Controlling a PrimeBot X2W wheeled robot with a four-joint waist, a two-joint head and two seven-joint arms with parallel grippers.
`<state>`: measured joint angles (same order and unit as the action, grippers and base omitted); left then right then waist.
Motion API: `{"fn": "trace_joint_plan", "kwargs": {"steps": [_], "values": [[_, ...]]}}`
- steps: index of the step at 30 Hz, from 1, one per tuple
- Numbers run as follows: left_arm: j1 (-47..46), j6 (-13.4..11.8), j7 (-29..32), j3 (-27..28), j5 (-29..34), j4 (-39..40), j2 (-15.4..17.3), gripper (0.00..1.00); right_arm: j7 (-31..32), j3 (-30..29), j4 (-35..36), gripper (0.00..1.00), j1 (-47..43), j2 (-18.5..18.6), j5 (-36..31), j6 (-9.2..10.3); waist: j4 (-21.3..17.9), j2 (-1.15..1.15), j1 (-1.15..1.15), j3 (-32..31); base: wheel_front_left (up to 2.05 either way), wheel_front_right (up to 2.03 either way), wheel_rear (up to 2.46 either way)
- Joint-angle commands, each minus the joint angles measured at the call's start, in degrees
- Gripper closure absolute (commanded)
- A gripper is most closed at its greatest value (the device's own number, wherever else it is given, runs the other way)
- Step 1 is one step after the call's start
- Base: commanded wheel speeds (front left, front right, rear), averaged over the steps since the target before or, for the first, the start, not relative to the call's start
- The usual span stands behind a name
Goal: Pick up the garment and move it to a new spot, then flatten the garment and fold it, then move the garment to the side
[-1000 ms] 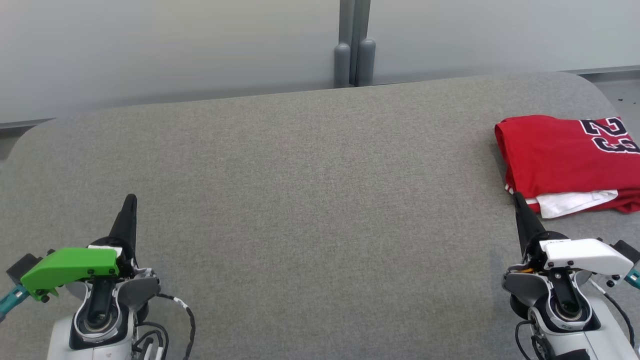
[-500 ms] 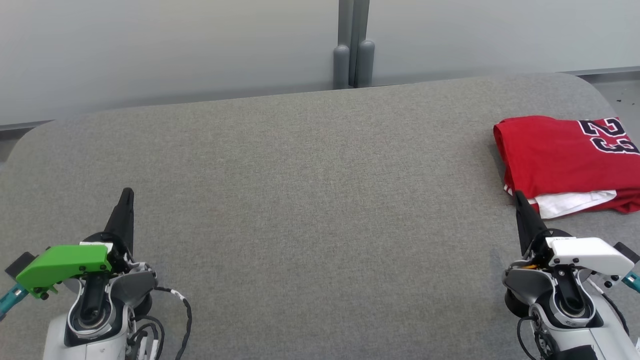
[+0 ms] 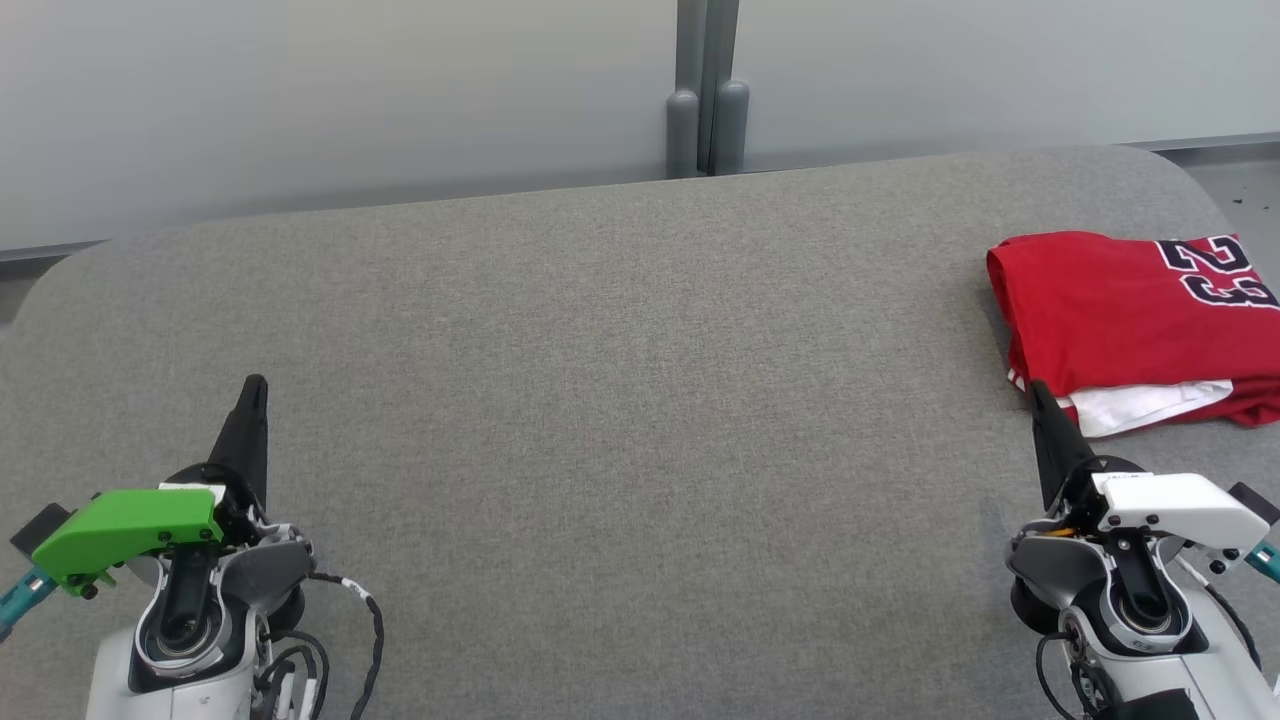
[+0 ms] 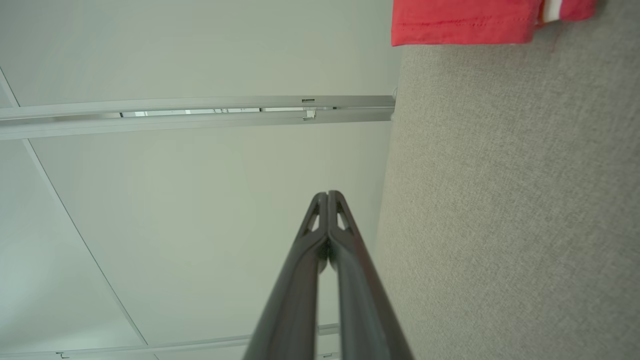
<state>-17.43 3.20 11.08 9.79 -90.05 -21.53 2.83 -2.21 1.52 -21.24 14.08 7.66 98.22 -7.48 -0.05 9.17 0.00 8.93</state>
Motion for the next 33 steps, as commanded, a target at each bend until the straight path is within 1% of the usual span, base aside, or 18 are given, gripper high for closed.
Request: {"fn": "trace_joint_plan", "kwargs": {"steps": [1,33], "values": [[-0.8,0.4,0.1,0.2,-0.2,-0.1,0.0,1.00,-0.3,0.2,0.1,1.00,0.0,0.4,0.5,-0.02,0.0,0.00,0.00,0.0,0.00,0.00,0.00],[-0.7,0.4,0.1,0.2,-0.2,0.0,0.0,1.00,-2.7,3.5,0.7,1.00,-0.2,2.6,3.4,-0.02,0.0,0.00,0.00,0.0,0.00,0.00,0.00]]}}
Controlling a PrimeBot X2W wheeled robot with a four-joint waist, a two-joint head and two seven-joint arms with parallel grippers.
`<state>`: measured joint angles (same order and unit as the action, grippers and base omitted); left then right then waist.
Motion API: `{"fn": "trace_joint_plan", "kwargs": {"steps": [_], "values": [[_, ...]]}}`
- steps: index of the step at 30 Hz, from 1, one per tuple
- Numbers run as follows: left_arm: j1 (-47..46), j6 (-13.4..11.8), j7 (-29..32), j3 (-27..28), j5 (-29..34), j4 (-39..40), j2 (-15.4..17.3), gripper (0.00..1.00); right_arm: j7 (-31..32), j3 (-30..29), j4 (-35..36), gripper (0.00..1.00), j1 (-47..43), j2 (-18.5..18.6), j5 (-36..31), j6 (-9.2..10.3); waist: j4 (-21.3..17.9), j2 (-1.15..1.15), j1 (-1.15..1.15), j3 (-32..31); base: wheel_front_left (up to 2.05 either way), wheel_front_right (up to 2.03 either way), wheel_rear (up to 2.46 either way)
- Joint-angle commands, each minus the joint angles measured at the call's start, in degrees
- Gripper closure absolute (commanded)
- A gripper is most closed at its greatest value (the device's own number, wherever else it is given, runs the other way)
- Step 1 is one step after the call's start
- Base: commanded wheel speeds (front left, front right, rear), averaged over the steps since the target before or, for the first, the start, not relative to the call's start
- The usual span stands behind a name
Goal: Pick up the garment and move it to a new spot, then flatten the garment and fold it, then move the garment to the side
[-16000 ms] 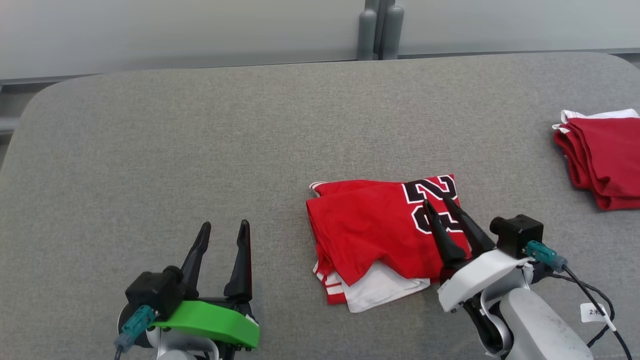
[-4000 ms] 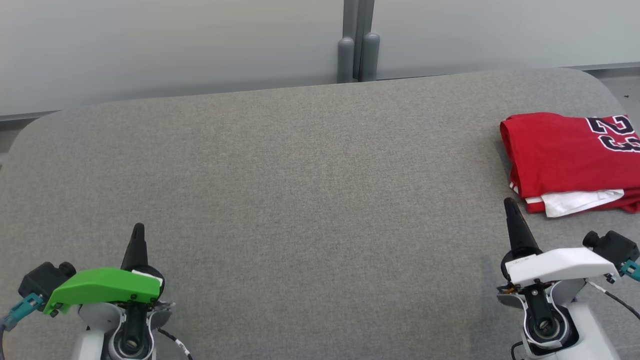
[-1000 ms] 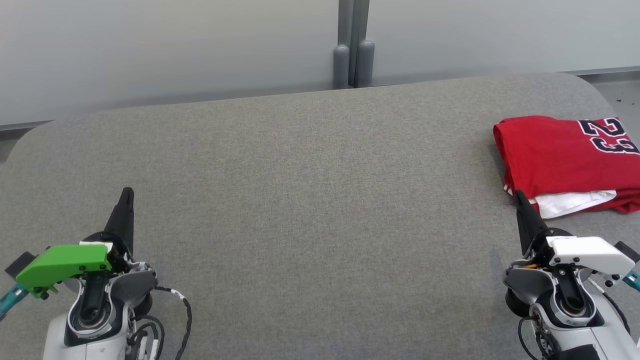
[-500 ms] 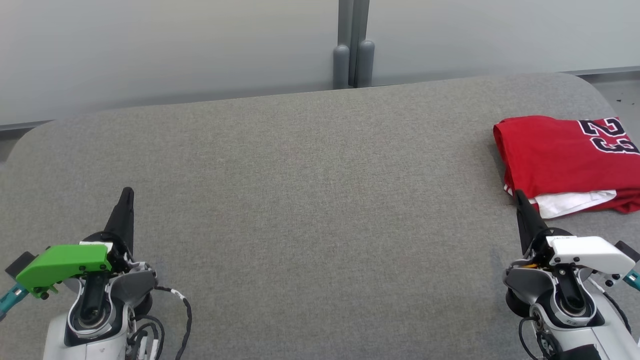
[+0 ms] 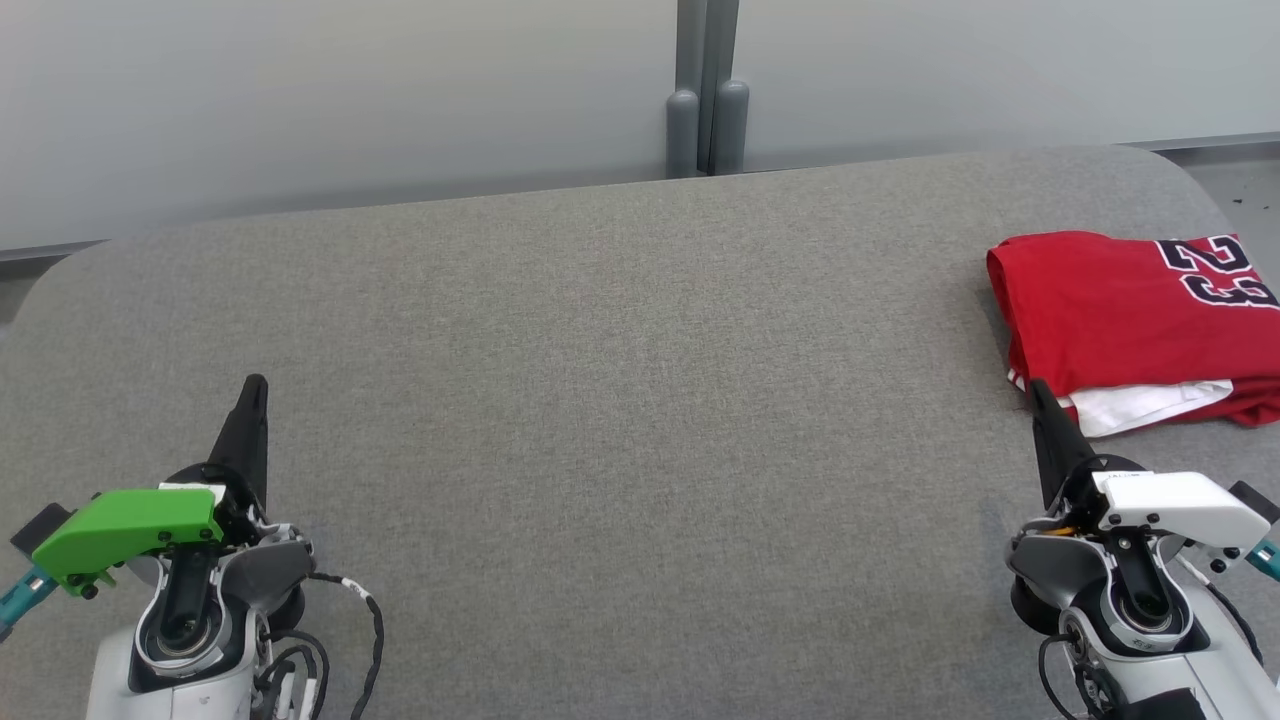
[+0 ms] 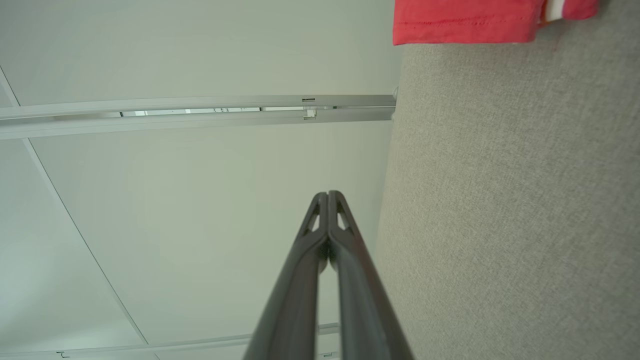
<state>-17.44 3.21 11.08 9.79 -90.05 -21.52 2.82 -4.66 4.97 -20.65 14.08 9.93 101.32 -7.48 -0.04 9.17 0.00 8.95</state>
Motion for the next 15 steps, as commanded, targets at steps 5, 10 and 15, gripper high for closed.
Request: {"fn": "trace_joint_plan", "kwargs": {"steps": [5,10,15], "values": [[-0.7,0.4,0.1,0.2,-0.2,0.0,0.0,1.00,-0.7,0.7,0.3,1.00,-0.2,0.8,0.9,-0.02,0.0,0.00,0.00,0.0,0.00,0.00,0.00],[-0.7,0.4,0.1,0.2,-0.2,0.0,0.0,1.00,-1.1,1.3,0.4,1.00,-0.2,1.2,1.5,-0.02,0.0,0.00,0.00,0.0,0.00,0.00,0.00],[-0.7,0.4,0.1,0.2,-0.3,0.0,0.0,1.00,-1.6,2.0,0.6,1.00,-0.2,1.6,2.1,-0.02,0.0,0.00,0.00,0.0,0.00,0.00,0.00]]}}
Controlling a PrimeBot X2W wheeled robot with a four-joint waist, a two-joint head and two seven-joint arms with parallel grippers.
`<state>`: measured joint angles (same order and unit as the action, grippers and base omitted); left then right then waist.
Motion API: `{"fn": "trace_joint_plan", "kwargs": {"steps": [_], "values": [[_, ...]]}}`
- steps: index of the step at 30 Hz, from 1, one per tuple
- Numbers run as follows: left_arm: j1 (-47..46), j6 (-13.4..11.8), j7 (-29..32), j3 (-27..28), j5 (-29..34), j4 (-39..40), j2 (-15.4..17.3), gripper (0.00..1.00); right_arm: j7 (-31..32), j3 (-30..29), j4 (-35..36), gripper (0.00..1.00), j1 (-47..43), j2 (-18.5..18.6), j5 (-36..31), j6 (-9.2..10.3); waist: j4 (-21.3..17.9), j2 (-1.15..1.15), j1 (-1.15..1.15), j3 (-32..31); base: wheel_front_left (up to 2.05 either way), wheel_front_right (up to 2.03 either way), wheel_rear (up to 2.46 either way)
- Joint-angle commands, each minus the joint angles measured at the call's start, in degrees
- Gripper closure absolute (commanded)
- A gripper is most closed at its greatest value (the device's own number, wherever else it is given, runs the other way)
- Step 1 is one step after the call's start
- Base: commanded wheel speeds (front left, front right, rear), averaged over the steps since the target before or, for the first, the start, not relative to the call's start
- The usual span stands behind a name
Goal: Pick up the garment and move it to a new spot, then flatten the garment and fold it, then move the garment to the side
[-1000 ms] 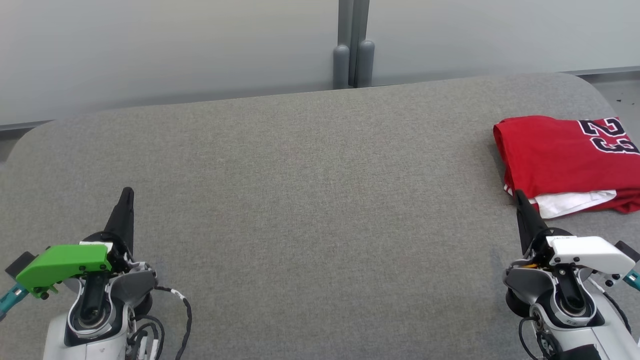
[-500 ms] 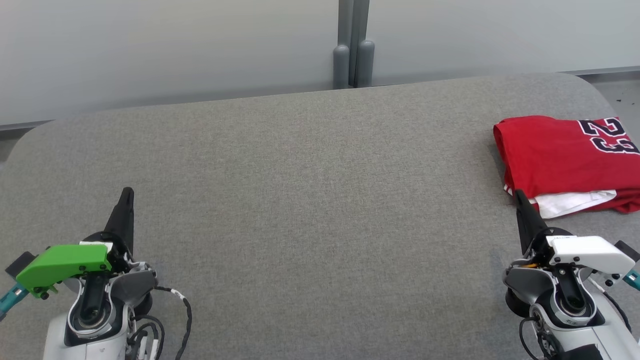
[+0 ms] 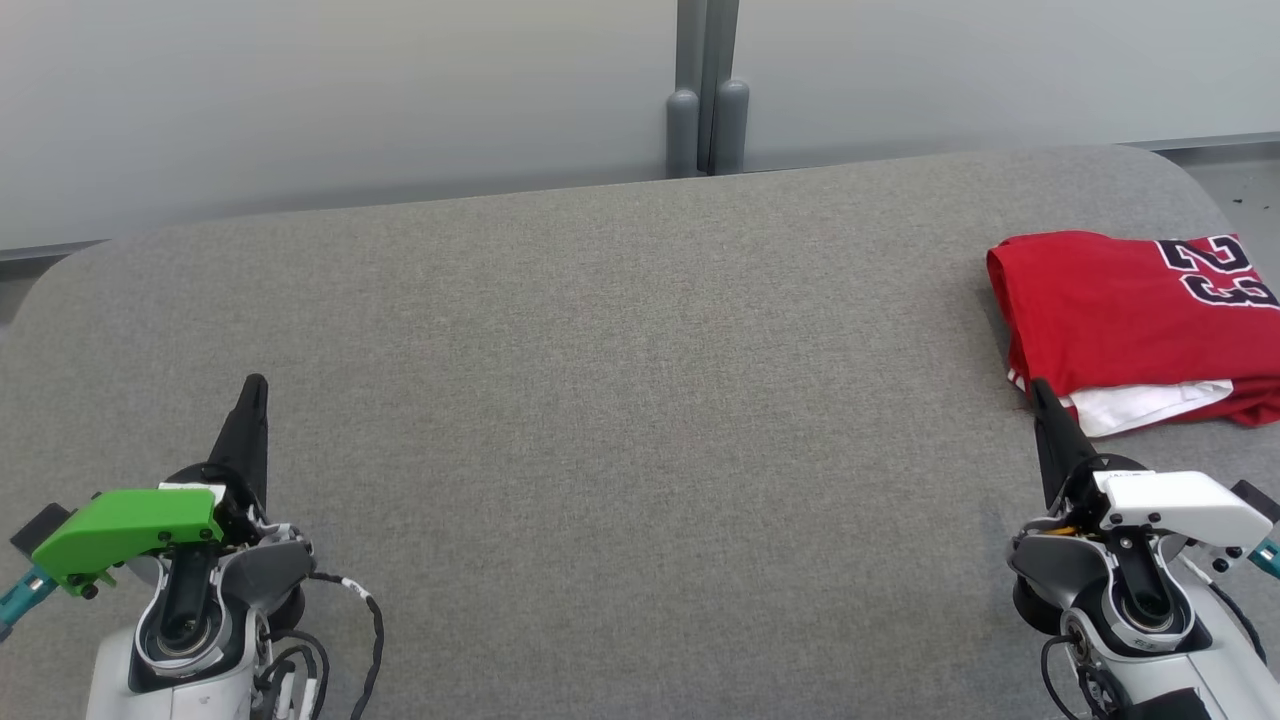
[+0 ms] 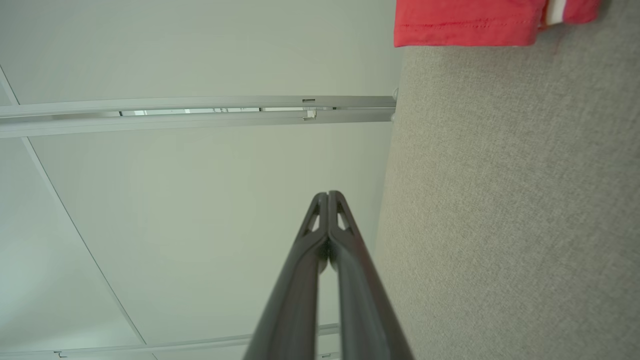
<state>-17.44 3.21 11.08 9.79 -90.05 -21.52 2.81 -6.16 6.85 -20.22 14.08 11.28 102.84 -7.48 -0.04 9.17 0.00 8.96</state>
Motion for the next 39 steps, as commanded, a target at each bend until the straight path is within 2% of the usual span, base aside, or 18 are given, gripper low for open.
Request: {"fn": "trace_joint_plan", "kwargs": {"steps": [1,39], "values": [[-0.7,0.4,0.1,0.2,-0.3,0.0,0.0,1.00,-0.2,0.2,0.2,1.00,-0.2,0.4,0.7,-0.02,0.0,0.00,0.00,0.0,0.00,0.00,0.00],[-0.7,0.3,0.1,0.2,-0.3,0.1,0.0,1.00,-4.1,5.5,1.7,1.00,-0.1,4.1,5.3,-0.02,0.0,0.00,0.00,0.0,0.00,0.00,0.00]]}}
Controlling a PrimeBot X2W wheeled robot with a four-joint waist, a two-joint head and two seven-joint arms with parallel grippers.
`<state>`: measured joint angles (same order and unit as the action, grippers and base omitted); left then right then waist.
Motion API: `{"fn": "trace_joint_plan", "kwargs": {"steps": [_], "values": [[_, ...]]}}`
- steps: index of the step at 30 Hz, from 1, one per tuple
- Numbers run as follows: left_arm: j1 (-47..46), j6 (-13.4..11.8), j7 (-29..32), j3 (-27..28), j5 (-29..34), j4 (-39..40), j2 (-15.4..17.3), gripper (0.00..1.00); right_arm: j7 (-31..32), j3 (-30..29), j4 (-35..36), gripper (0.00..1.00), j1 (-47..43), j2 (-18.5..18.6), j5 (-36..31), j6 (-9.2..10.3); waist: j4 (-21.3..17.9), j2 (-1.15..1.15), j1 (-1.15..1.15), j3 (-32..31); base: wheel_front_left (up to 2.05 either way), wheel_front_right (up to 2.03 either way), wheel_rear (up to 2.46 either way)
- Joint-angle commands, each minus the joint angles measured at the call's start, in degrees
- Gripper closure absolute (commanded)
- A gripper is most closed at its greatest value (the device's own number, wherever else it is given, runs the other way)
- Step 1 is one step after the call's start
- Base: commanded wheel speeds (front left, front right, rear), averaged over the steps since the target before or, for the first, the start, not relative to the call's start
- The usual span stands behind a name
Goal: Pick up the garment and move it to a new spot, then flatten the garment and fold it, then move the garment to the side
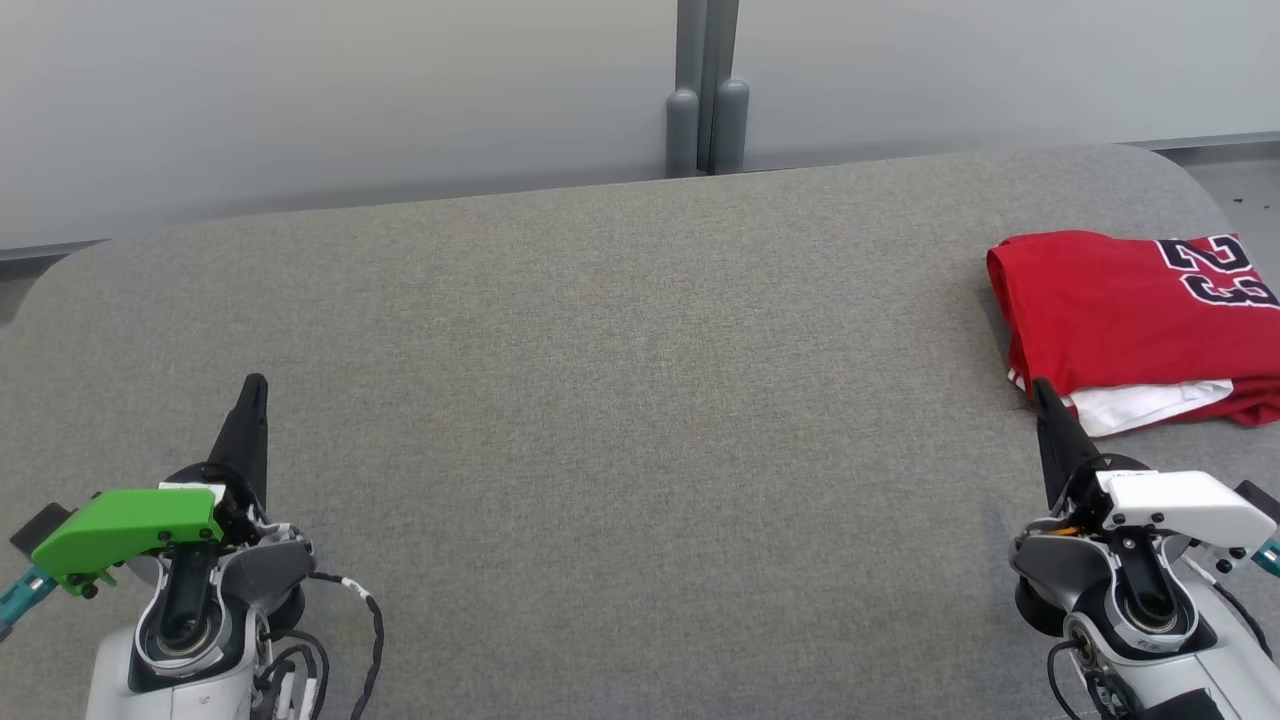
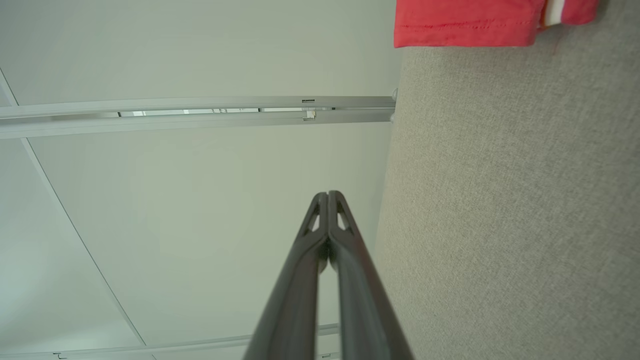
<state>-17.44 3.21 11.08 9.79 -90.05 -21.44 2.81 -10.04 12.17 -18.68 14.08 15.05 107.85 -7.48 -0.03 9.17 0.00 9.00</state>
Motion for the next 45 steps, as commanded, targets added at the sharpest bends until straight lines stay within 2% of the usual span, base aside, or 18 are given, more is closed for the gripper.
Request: {"fn": "trace_joint_plan", "kwargs": {"steps": [1,45], "values": [[-0.7,0.3,0.1,0.2,-0.3,0.0,0.0,1.00,-0.3,0.3,0.2,1.00,-0.1,0.5,0.4,-0.02,0.0,0.00,0.00,0.0,0.00,0.00,0.00],[-0.6,0.3,0.1,0.2,-0.3,0.2,0.1,1.00,-3.9,5.2,2.1,1.00,0.3,4.1,4.8,-0.02,0.0,0.00,0.00,0.1,0.00,0.00,0.00]]}}
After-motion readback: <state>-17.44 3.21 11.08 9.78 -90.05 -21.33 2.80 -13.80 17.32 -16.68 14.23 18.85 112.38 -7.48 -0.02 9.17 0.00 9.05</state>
